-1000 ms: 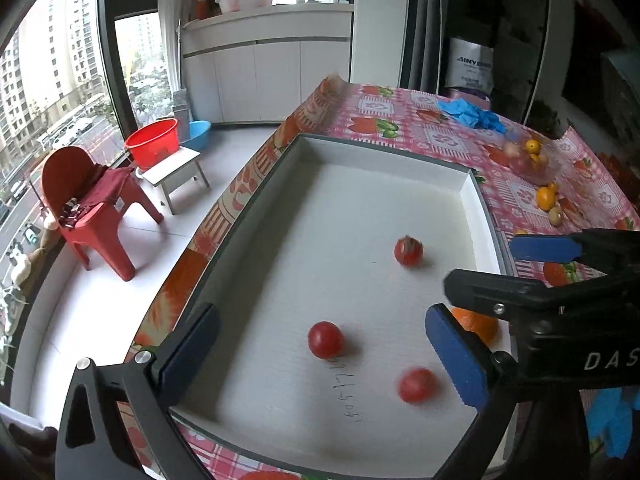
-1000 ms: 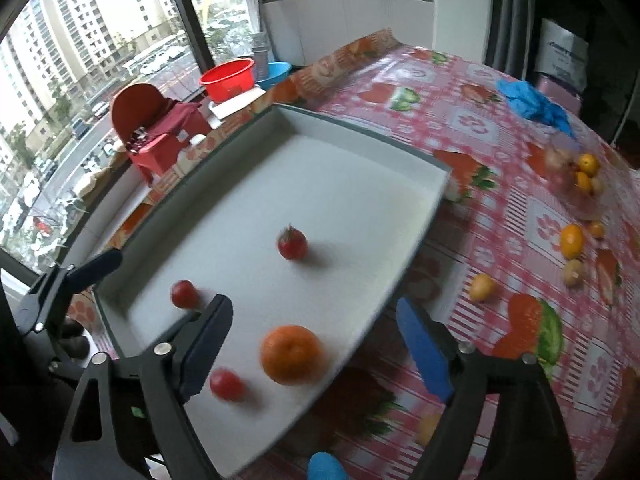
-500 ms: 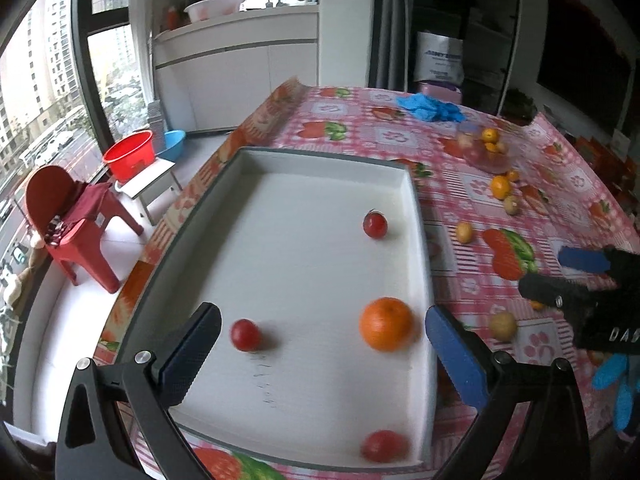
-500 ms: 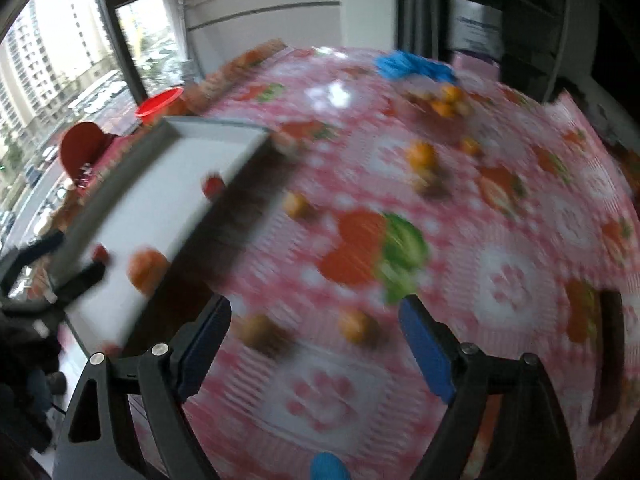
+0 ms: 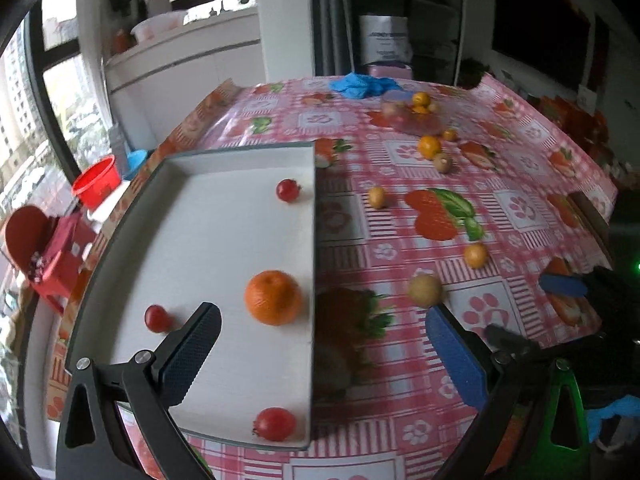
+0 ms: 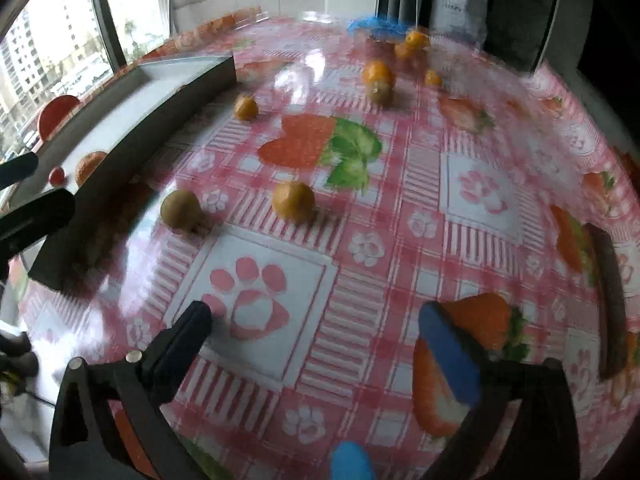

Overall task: Organize fruits
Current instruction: 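Grasp a small yellow fruit with the right tool while the left tool grasps the kiwi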

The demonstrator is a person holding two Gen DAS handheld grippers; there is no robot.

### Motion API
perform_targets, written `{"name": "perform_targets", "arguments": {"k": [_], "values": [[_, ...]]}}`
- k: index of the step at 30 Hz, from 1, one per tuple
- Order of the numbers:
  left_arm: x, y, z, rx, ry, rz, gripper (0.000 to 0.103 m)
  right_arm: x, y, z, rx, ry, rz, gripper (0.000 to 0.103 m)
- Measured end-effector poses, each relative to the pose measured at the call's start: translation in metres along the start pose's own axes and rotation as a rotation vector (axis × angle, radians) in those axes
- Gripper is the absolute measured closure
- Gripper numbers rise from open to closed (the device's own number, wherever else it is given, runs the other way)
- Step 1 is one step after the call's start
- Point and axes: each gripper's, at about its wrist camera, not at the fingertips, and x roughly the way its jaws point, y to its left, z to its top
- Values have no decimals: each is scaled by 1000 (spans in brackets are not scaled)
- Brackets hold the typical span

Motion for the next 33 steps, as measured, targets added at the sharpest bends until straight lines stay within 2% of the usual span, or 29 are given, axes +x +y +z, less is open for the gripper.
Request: {"name": "perform_targets", "arguments": {"k": [3, 10, 12, 13, 14, 15, 16, 17, 18, 21, 26, 30, 33], "values": [[-3, -6, 0, 20, -12, 0, 0, 5, 1, 10, -26, 24, 15, 0], [-3, -6, -4, 12, 2, -2, 0, 23, -2, 40, 41, 35, -27, 2], [-4, -4, -5, 10, 2, 2, 0, 22, 4, 46, 20, 15, -17, 11], [-5, -3, -6, 9, 4, 4, 0, 21, 7, 47, 8, 8, -10, 20], [-4, -3, -6, 8, 9, 2, 0, 19, 12, 49, -15, -1, 0, 33], [-3, -3, -6, 9, 15, -1, 0, 19, 15, 50, -30, -5, 11, 40], [-1, -6, -6, 15, 23, -7, 0, 17, 18, 50, -43, -7, 20, 55], [-1, -10, -6, 24, 26, -10, 0, 16, 20, 50, -53, -12, 27, 75], [0, -15, -6, 39, 25, -11, 0, 16, 18, 50, -52, -13, 33, 79], [3, -31, -5, 77, 20, -1, 0, 11, 5, 44, -12, -16, 59, 79], [9, -50, 2, 57, 31, -65, 0, -1, -36, 25, 88, -14, 72, 79], [20, -71, 6, 105, 40, -33, 0, -14, -60, 6, 125, -17, 52, 79], [37, -78, 7, 103, 65, -6, 0, -19, -72, -2, 154, -23, 55, 79]]}}
